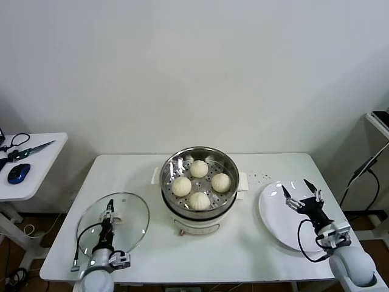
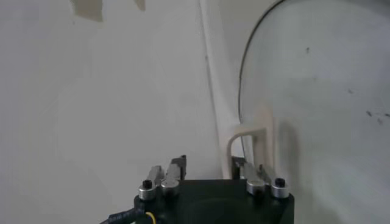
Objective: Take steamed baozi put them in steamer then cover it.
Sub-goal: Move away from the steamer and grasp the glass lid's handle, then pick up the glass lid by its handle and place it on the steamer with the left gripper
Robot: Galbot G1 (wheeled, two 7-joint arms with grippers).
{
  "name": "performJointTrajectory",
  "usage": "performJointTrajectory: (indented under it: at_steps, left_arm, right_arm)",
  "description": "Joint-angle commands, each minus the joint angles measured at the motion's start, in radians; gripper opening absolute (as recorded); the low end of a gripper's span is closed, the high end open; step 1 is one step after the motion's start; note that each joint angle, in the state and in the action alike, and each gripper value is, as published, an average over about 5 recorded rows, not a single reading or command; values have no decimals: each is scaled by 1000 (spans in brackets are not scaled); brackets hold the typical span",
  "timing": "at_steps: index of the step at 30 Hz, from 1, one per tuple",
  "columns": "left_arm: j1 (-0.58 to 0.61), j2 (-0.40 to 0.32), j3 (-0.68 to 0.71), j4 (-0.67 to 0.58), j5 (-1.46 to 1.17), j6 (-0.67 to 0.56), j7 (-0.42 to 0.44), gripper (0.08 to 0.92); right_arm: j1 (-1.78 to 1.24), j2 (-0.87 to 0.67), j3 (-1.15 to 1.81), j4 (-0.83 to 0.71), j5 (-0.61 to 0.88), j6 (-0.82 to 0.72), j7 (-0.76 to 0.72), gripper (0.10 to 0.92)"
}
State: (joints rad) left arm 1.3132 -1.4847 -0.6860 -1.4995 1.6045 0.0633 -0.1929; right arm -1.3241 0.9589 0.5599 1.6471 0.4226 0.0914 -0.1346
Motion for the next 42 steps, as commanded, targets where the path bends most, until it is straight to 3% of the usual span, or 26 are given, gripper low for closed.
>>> performJointTrajectory:
  at_steps: [1, 11, 19, 26, 31, 35, 38, 42]
  left_arm:
    - [-2, 11, 6, -2, -32, -7, 2, 424]
    - [95, 70, 28, -200, -153, 31, 7, 162]
    - [241, 145, 38, -512, -243, 193, 28, 151]
    - [286, 264, 116, -705, -276, 442, 85, 151]
    - [224, 383, 233, -723, -264, 556, 123, 151]
    - [120, 470, 391, -719, -231, 633, 207, 151]
    - [3, 483, 511, -708, -184, 676, 311, 151]
    - [-155, 438, 636, -676, -93, 705, 470, 151]
  right_arm:
    - [1, 6, 0, -4, -23, 3, -2, 823]
    - [13, 7, -10, -19, -43, 11, -3, 823]
    - [30, 2, -14, -46, -49, 19, -7, 823]
    - [49, -5, -22, -72, -66, 26, -9, 823]
    - [76, -16, -37, -98, -74, 27, -10, 823]
    - [101, -21, -56, -126, -85, 31, -10, 823]
    - [120, -20, -68, -151, -95, 37, -11, 823]
    - [138, -11, -80, -178, -106, 40, -14, 823]
